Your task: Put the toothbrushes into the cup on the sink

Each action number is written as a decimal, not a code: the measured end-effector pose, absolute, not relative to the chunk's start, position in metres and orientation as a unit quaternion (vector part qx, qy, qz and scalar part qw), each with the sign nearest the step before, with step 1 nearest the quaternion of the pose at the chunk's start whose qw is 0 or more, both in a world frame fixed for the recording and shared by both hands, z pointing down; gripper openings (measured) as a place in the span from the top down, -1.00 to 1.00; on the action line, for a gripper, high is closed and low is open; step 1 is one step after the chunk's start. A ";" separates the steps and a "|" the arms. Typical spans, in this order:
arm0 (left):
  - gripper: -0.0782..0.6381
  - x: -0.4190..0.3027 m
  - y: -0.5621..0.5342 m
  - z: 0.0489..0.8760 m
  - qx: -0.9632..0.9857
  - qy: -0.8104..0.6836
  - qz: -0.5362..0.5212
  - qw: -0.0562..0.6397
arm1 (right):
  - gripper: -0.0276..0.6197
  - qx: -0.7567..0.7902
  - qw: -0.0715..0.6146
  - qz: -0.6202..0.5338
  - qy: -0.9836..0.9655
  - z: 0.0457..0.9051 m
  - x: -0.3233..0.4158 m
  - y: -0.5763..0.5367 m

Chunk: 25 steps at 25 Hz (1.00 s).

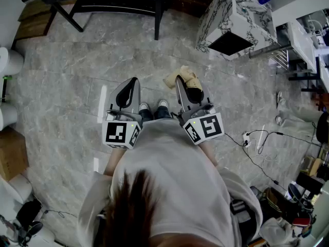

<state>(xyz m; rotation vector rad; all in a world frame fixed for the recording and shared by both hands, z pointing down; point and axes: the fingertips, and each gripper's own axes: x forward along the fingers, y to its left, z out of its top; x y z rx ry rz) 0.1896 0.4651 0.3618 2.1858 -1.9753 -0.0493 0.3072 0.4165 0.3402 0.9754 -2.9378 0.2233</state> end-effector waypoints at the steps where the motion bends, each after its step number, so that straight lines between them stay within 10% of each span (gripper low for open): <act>1: 0.76 0.187 0.467 0.362 0.739 -0.666 -0.017 0.097 | 0.74 0.315 0.019 0.072 -0.946 0.341 0.305 0.419; 25: 0.76 0.138 0.494 0.363 0.745 -0.660 -0.031 0.090 | 0.74 0.333 0.018 0.047 -0.942 0.341 0.267 0.445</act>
